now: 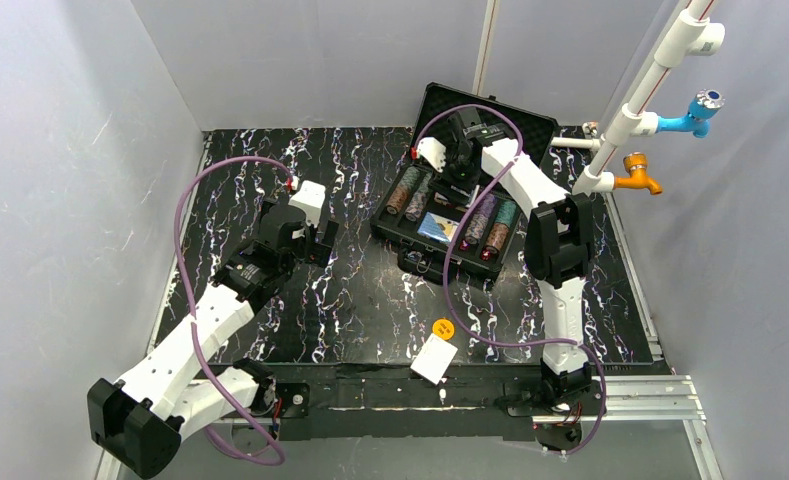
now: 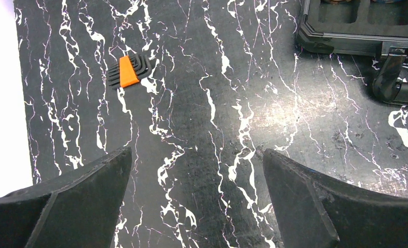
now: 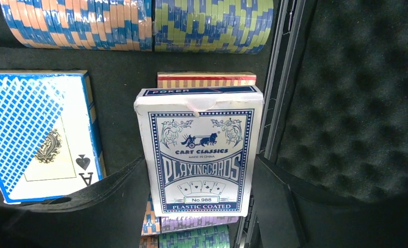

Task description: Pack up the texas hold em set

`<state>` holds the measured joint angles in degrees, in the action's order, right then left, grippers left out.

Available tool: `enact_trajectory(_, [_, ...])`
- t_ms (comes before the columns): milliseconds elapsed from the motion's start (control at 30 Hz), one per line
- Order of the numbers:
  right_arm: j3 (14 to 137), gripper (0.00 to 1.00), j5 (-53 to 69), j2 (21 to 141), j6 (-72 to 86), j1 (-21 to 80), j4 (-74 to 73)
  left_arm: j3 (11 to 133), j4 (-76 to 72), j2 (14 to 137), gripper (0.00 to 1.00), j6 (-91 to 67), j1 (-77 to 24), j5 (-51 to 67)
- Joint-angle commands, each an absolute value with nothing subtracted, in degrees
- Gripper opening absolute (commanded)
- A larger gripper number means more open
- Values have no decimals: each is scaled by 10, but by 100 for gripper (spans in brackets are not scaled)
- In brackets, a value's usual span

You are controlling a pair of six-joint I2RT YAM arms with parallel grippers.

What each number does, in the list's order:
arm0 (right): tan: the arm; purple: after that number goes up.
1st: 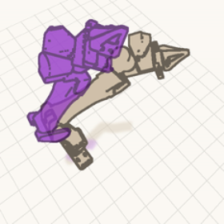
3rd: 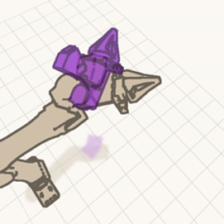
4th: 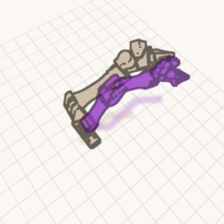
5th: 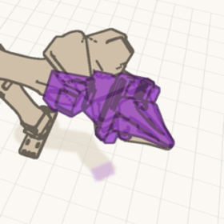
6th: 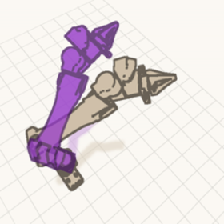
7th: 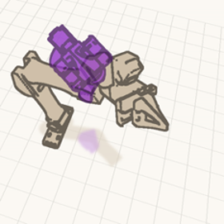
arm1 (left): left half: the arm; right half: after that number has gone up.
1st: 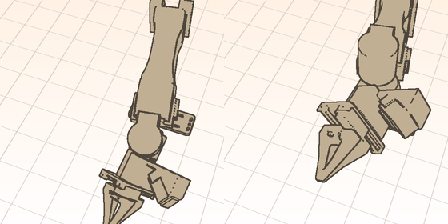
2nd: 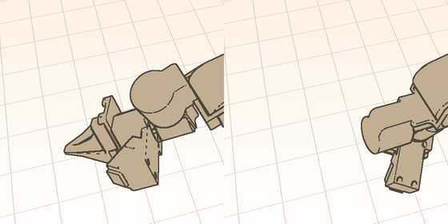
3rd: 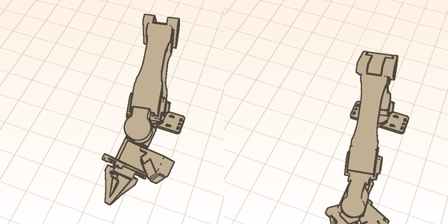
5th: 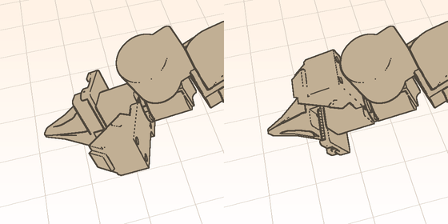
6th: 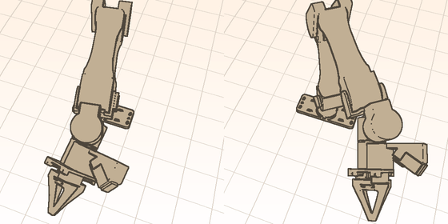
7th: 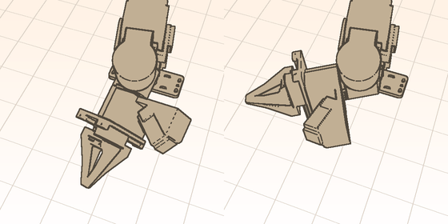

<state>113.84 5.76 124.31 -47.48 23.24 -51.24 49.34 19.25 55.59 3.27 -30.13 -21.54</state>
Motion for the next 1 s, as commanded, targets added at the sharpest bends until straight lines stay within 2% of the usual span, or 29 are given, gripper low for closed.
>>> enact_trajectory(0, [1165, 52, 65, 1233, -517, 229, -496, 491, 185, 555, 98, 38, -303, -218])
enact_trajectory(367, [1171, 55, 29, 1268, -526, 227, -471, 489, 183, 556, 98, 41, -303, -219])
enact_trajectory(433, [1172, 58, 12, 1278, -519, 227, -471, 490, 184, 560, 98, 41, -304, -219])
enact_trajectory(533, [1177, 68, 3, 1286, -500, 227, -476, 490, 184, 563, 98, 42, -303, -217])
enact_trajectory(600, [1184, 70, 2, 1287, -494, 227, -487, 491, 184, 565, 98, 42, -303, -216])
enact_trajectory(967, [1192, 68, 59, 1257, -478, 228, -531, 492, 185, 564, 98, 44, -303, -217])
